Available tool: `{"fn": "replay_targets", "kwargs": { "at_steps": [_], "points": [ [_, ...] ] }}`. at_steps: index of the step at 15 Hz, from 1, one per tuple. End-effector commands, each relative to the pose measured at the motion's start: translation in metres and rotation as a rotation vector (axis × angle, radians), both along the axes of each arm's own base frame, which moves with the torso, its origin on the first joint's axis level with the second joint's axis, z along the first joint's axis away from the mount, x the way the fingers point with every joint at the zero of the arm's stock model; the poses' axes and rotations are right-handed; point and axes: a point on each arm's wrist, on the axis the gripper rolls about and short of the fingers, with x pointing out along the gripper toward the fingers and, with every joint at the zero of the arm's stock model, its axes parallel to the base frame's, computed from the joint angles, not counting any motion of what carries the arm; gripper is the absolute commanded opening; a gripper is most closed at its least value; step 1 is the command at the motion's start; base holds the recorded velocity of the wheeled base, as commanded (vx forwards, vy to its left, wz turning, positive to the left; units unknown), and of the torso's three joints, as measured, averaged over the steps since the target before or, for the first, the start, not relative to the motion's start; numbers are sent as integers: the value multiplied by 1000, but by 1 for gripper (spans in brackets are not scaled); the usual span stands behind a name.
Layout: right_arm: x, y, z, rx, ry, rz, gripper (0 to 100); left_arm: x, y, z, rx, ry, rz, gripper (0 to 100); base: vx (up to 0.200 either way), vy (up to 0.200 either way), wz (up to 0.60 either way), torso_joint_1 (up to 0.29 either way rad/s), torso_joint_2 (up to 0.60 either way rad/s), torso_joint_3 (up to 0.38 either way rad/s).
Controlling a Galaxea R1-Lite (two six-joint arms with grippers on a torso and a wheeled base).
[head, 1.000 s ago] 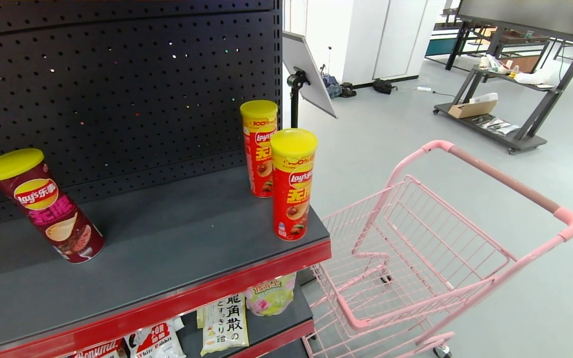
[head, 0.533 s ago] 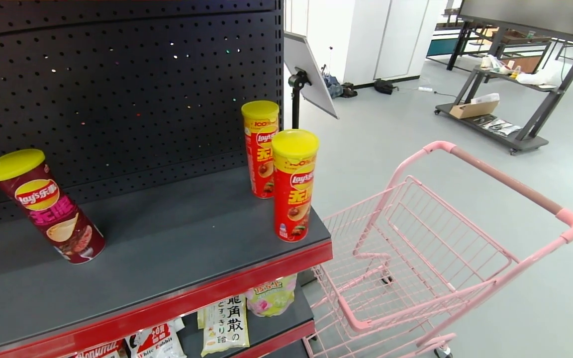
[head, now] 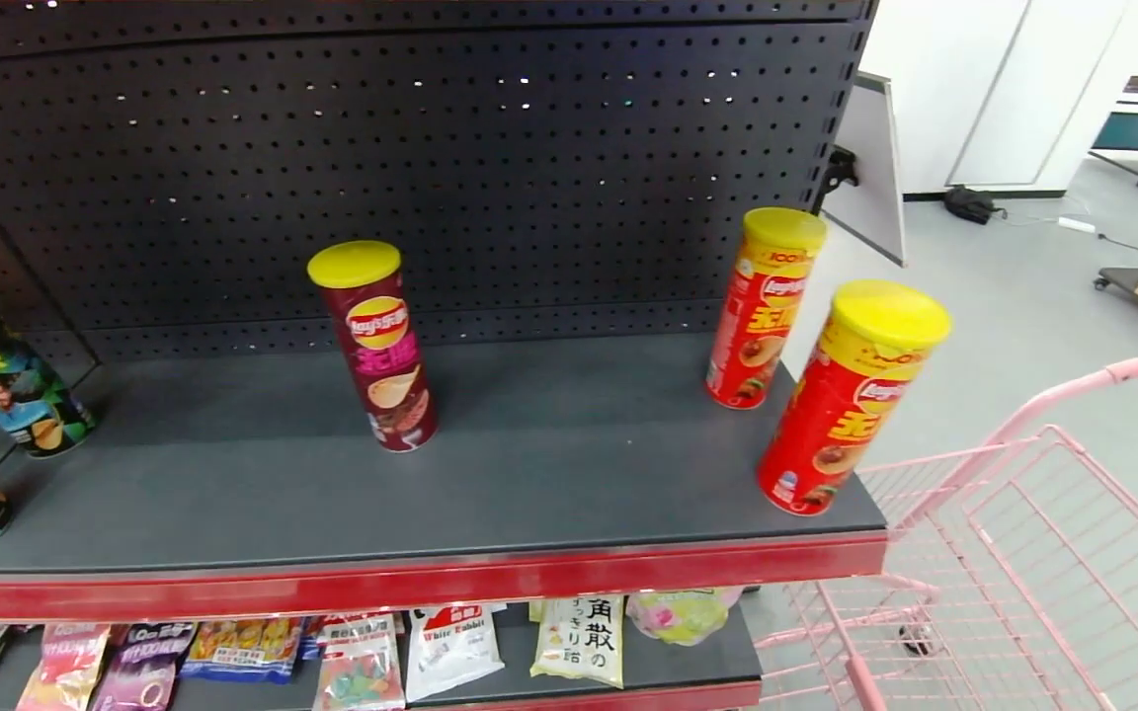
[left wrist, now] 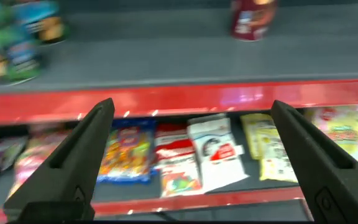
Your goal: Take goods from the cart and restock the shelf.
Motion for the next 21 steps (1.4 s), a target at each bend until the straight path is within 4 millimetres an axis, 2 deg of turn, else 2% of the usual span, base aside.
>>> {"fn": "replay_targets", "kwargs": {
  "at_steps": [1,4,9,15,18,21],
  "points": [
    [-9,-1,-9,2,-21,-8,0,0,0,0,0,1,0,100,0,0,0,0,0,0],
    [-19,-1,-22,14,-46,4,0,0,0,0,0,1,0,100,0,200,0,2,-1,2],
    [-24,-1,-22,14,-76,-2,0,0,0,0,2,1,0,100,0,200,0,1,1,2],
    [-26,0,-21,58,-85,134,0,0,0,0,2,1,0,100,0,200,0,2,2,2],
    [-17,3,-1,69,-83,204,0,0,0,0,2,1,-1,100,0,0,0,0,0,0],
    [-12,4,-2,75,-54,230,0,0,0,0,3,1,-1,100,133,0,0,2,2,0]
  ]
}}
